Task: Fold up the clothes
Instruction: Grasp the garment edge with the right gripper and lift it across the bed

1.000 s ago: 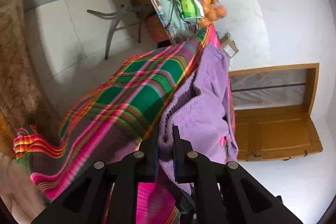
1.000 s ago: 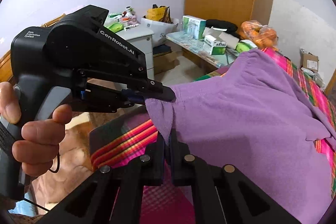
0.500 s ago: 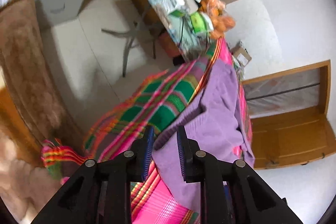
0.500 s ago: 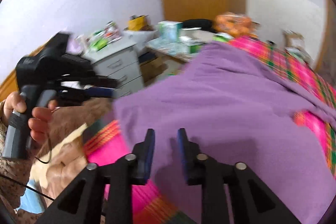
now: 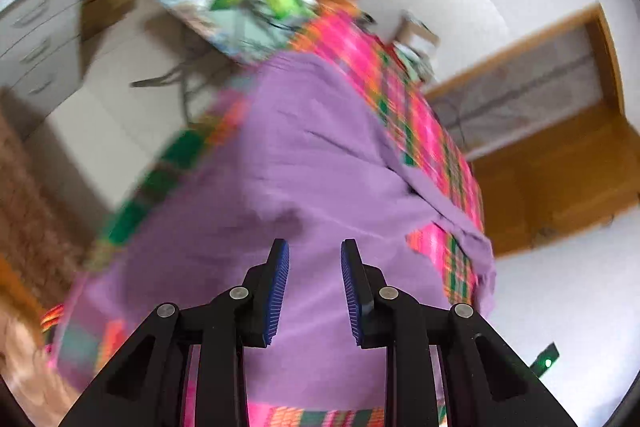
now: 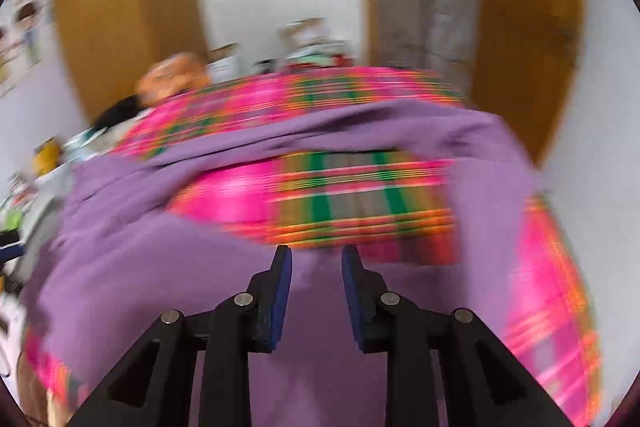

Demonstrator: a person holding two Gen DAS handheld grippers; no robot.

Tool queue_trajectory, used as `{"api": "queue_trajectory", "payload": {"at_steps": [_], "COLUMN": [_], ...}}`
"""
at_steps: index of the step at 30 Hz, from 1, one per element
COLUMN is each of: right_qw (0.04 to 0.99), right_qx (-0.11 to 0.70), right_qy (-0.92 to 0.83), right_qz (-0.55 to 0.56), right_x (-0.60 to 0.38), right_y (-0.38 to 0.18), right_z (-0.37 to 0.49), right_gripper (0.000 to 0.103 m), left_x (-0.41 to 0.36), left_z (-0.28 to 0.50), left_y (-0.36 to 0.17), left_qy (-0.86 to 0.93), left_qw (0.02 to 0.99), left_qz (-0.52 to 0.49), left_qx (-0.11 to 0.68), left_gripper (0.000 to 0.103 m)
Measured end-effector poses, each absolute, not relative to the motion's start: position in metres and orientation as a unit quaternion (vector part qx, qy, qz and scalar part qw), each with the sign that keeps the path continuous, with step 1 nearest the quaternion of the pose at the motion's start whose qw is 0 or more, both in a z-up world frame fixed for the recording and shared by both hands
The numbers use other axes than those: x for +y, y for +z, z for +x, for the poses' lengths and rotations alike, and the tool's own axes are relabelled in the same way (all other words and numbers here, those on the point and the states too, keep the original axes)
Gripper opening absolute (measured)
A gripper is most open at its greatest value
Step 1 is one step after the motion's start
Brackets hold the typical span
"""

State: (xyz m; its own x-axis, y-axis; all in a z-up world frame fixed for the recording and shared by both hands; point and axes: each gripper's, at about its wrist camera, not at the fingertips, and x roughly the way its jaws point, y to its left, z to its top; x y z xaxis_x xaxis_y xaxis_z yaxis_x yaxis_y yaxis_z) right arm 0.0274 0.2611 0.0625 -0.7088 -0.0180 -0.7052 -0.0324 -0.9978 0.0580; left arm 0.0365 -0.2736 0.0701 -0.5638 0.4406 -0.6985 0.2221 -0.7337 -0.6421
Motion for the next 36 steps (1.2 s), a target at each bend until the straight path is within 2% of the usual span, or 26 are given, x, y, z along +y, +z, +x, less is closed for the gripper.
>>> {"api": "queue_trajectory", "payload": {"at_steps": [1,3,8,12,23,24,26,28,36], "right_qw": [0.022,0.058,0.093,0.109,0.064,0.06,0.048,0.042,0.068], "right_qx": [0.045,0.079,0.163,0.176,0.243,0.247,0.251,0.247,0.248], "right_qy": [0.923,0.918,0.9,0.889,0.874,0.873,0.874,0.878,0.898], "right_qz": [-0.382,-0.385,-0.394,-0.409,-0.415,-0.417,-0.413,-0.408,-0.356], "right_x": [0.279,0.318,0.383,0.405,0.434,0.434,0.432,0.43,0.441], "right_y": [0.063,0.064,0.051,0.037,0.009,0.007,0.006,0.008,0.037], "right_z": [0.025,0.019,0.007,-0.015,-0.056,-0.057,-0.058,-0.058,-0.032], "right_gripper": [0.03,0.031,0.031,0.032,0.033,0.032,0.016,0.009,0.007], "left_x": [-0.263,-0.235,-0.174,-0.132,-0.11,-0.109,-0.106,-0.103,-0.101], "left_z": [0.027,0.005,-0.04,-0.069,-0.091,-0.093,-0.096,-0.099,-0.102], "left_y": [0.071,0.071,0.064,0.05,0.028,0.026,0.022,0.019,0.016], "left_qy": [0.809,0.806,0.787,0.776,0.76,0.759,0.758,0.756,0.754], "left_qw": [0.08,0.11,0.157,0.175,0.172,0.171,0.17,0.169,0.168], "left_qz": [-0.465,-0.477,-0.518,-0.549,-0.575,-0.577,-0.58,-0.583,-0.581], "left_qx": [-0.351,-0.332,-0.294,-0.256,-0.248,-0.248,-0.248,-0.247,-0.257], "left_gripper": [0.038,0.043,0.043,0.043,0.043,0.043,0.043,0.043,0.043]}}
